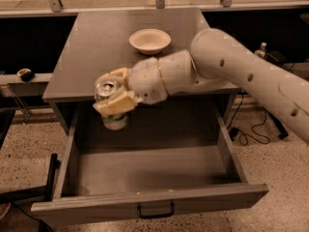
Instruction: Place 7up can into top drawer
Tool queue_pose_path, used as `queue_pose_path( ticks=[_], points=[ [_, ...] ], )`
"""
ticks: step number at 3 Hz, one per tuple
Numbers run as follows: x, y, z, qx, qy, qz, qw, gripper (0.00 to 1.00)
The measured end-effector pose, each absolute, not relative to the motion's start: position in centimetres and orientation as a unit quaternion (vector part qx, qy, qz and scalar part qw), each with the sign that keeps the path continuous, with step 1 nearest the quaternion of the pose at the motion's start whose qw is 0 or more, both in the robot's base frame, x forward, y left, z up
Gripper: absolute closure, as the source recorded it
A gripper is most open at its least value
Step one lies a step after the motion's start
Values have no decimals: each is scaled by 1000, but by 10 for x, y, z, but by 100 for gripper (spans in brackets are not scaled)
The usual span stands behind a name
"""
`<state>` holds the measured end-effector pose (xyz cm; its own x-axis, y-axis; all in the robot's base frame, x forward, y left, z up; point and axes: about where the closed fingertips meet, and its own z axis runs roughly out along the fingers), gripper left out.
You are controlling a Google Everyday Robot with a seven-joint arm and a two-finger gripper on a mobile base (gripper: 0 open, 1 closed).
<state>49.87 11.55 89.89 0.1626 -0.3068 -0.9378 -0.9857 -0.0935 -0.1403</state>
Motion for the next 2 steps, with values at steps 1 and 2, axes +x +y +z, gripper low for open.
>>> queue_pose_path(
  ticks=[1,2],
  points=[
    [464,85,866,-570,578,401,424,100],
    [427,72,817,-542,589,439,407,100]
  ],
)
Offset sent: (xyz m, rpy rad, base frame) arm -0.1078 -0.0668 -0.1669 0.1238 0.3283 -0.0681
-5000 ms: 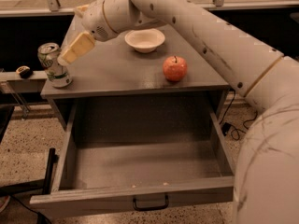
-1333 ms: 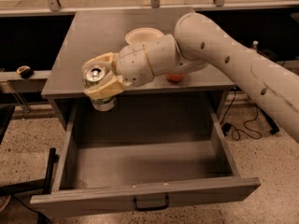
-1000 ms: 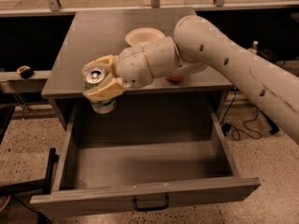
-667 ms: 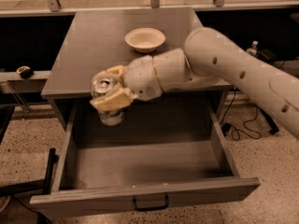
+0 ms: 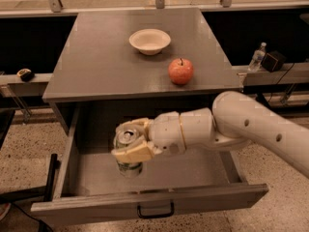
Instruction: Place 7up can into top drawer
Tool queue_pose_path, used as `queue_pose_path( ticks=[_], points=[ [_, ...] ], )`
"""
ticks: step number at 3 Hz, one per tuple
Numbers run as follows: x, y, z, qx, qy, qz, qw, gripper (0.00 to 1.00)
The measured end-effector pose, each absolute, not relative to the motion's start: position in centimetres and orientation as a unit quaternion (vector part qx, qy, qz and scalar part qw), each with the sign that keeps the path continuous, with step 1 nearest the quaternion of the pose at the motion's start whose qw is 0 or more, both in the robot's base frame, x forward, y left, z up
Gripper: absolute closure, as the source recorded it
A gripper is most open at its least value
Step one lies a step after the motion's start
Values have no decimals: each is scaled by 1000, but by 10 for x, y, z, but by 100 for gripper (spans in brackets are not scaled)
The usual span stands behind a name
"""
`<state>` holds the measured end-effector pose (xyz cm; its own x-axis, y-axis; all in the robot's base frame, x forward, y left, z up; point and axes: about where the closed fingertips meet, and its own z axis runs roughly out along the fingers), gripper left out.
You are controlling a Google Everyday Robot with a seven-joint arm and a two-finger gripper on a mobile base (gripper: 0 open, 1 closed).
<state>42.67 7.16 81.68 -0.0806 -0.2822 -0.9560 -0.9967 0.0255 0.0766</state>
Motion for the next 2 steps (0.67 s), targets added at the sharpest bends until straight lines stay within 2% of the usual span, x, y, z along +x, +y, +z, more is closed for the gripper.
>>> queue_pose_path(
  ticks=[2],
  points=[
    [432,65,781,-532,606,431,405,100]
  ],
)
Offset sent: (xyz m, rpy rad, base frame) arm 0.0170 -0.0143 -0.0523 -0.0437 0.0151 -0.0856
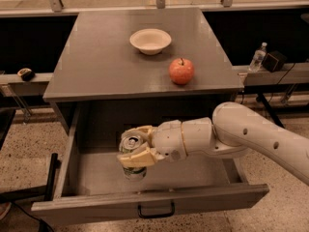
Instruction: Place 7up can into top drawer
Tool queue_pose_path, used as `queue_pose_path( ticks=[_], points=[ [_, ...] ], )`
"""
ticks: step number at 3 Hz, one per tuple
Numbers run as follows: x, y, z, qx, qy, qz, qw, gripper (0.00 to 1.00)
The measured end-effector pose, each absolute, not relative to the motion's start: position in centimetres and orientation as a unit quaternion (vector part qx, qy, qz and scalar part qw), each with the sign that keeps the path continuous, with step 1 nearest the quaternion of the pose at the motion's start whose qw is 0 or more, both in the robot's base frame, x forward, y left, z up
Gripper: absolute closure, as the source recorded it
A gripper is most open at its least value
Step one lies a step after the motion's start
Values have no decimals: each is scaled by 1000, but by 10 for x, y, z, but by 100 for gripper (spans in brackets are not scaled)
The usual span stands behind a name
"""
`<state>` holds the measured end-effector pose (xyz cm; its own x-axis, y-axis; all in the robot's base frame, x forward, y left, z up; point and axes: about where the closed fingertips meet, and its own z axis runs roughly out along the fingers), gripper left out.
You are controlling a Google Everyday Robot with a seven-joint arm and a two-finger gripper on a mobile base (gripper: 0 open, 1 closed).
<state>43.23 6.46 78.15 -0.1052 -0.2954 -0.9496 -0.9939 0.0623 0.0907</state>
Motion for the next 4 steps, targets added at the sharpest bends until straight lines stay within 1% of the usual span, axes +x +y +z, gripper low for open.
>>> queue_pose_path(
  ticks=[2,3,4],
  points=[
    [475,53,717,-573,593,383,417,100],
    [484,62,694,-609,562,384,407,100],
    [480,74,683,-653,520,382,397,82]
  ],
)
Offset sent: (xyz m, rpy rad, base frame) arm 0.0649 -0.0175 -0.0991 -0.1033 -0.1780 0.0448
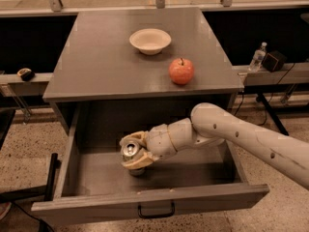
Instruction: Place 7up can into top drawer
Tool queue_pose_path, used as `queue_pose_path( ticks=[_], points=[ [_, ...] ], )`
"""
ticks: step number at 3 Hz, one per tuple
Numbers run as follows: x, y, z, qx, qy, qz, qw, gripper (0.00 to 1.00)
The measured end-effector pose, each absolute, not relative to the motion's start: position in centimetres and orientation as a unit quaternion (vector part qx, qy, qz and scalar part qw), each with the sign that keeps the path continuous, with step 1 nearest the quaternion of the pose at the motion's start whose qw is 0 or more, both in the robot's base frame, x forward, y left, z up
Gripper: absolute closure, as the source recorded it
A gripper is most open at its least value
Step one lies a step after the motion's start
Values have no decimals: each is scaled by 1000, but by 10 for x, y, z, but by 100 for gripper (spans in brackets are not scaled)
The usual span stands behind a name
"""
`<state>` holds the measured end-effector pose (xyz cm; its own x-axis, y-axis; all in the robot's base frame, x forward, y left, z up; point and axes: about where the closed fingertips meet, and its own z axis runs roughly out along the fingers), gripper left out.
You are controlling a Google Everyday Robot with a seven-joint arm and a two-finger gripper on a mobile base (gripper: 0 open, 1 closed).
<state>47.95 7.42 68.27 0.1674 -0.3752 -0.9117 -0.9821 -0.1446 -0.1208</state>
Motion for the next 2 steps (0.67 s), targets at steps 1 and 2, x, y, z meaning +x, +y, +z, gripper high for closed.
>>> queue_pose_path(
  ticks=[1,2],
  points=[
    [471,78,674,-651,493,423,393,59],
    [469,79,677,-650,492,427,391,35]
  ],
)
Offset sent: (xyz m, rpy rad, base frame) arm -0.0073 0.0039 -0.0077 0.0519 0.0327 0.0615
